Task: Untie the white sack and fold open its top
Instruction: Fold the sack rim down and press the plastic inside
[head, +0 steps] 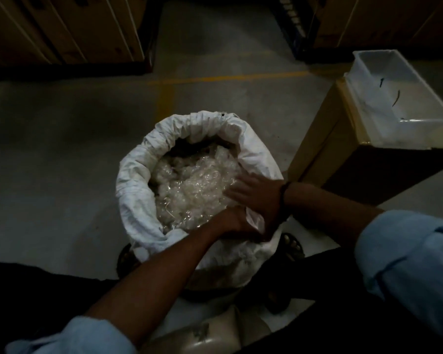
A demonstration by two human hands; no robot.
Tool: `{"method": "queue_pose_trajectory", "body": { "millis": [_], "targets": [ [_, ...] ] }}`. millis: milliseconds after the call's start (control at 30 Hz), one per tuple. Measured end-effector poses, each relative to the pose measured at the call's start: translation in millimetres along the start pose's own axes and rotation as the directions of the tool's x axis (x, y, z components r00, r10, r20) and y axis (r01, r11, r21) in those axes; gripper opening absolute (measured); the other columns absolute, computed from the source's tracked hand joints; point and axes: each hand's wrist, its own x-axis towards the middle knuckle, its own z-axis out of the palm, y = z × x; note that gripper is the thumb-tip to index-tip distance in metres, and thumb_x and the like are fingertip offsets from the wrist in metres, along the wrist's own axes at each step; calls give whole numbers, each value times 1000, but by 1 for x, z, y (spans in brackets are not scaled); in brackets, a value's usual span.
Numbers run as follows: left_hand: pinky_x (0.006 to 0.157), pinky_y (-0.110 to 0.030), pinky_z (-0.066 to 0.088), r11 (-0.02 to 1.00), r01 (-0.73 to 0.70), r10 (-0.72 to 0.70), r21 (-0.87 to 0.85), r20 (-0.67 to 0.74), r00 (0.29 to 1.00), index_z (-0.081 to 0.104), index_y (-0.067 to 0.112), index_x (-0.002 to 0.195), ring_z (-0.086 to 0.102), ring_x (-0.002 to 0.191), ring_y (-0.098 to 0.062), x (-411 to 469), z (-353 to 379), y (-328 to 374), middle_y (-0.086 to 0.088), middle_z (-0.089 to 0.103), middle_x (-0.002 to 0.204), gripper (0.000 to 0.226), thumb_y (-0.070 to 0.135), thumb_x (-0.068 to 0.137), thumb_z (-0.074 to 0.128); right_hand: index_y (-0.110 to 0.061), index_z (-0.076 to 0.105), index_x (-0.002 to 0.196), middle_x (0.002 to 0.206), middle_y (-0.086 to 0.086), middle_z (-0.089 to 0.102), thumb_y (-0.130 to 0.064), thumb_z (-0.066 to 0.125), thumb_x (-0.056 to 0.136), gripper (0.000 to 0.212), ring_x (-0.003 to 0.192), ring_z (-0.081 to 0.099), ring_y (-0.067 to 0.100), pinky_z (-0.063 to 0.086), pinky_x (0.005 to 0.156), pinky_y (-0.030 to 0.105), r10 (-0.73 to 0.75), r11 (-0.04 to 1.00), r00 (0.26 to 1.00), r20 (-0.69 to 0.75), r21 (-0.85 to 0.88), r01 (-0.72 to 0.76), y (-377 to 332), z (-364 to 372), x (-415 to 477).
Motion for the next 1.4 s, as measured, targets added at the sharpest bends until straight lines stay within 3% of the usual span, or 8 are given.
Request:
{"method": "queue_pose_trajectory", "body": {
  "millis": [100, 300, 433, 567, 733, 1067, 1267, 1400],
  "targets": [
    [83, -25, 44, 998, -53, 52, -34, -55, 997, 61, 9, 128, 63, 109, -25, -9, 5, -17, -11, 64, 128, 72, 42, 68, 85, -25, -5, 153, 141, 14, 49, -57, 79, 65, 126, 127, 49, 31, 36, 107, 37, -13, 986, 1000, -14, 165, 15, -20, 23, 1],
    [81, -35, 55, 982, -94, 104, 166, -56, 993, 69, 8, 113, 70, 97, -28, -44, 21, -33, -10, 72, 108, 59, 40, 66, 86, -23, 42, 141, 142, 7, 51, -56, 71, 74, 80, 130, 49, 25, 35, 110, 36, 249, 954, 968, 37, 161, -251, -2, 43, -18],
    [81, -37, 53, 966, -120, 156, 230, -145, 977, 70, 4, 108, 69, 99, -35, -39, 41, -46, -17, 71, 106, 45, 36, 76, 70, -21, 25, 149, 152, 9, 32, -53, 65, 80, 86, 139, 31, 27, 23, 113, 42, 193, 980, 976, 97, 38, -197, -39, 29, -7],
    [103, -34, 42, 981, -107, 131, 165, -145, 981, 55, 3, 136, 55, 126, -31, -44, 35, -58, -17, 57, 138, 51, 26, 93, 66, -17, -7, 153, 152, 14, 34, -65, 80, 57, 138, 138, 37, 28, 28, 115, 37, 61, 952, 996, -57, 303, -41, -85, 19, 7],
    [88, -33, 52, 957, -98, 141, 273, -140, 980, 67, 12, 117, 66, 106, -27, -63, 15, -80, -9, 69, 115, 50, 40, 78, 79, -28, -30, 145, 137, 15, 53, -57, 72, 73, 128, 117, 57, 29, 44, 95, 32, 36, 952, 986, -164, 305, 16, -95, 12, 23],
    [101, -31, 45, 884, -27, 80, 467, -94, 992, 44, 17, 142, 57, 123, -27, -98, -23, -172, -9, 57, 136, 80, 37, 74, 83, -17, 43, 141, 139, 8, 53, -40, 68, 84, 66, 123, 54, 24, 43, 100, 31, 179, 929, 982, 55, 319, -188, -87, 9, 18],
    [99, -33, 48, 833, -74, 114, 549, -40, 993, 49, 19, 141, 58, 123, -26, -98, 0, -162, -7, 58, 137, 69, 36, 80, 74, -18, 30, 149, 142, 3, 48, -60, 66, 77, 91, 128, 48, 23, 37, 110, 35, 452, 853, 892, 20, 280, -439, -152, -6, 64],
    [90, -32, 53, 854, 12, 35, 520, -81, 996, 67, 13, 115, 66, 106, -24, -96, -10, -164, -6, 68, 117, 36, 31, 84, 70, -11, 3, 152, 139, 12, 52, -60, 81, 62, 129, 123, 54, 28, 44, 101, 34, 133, 873, 990, -50, 479, -93, -175, -21, 81]
  ]
}}
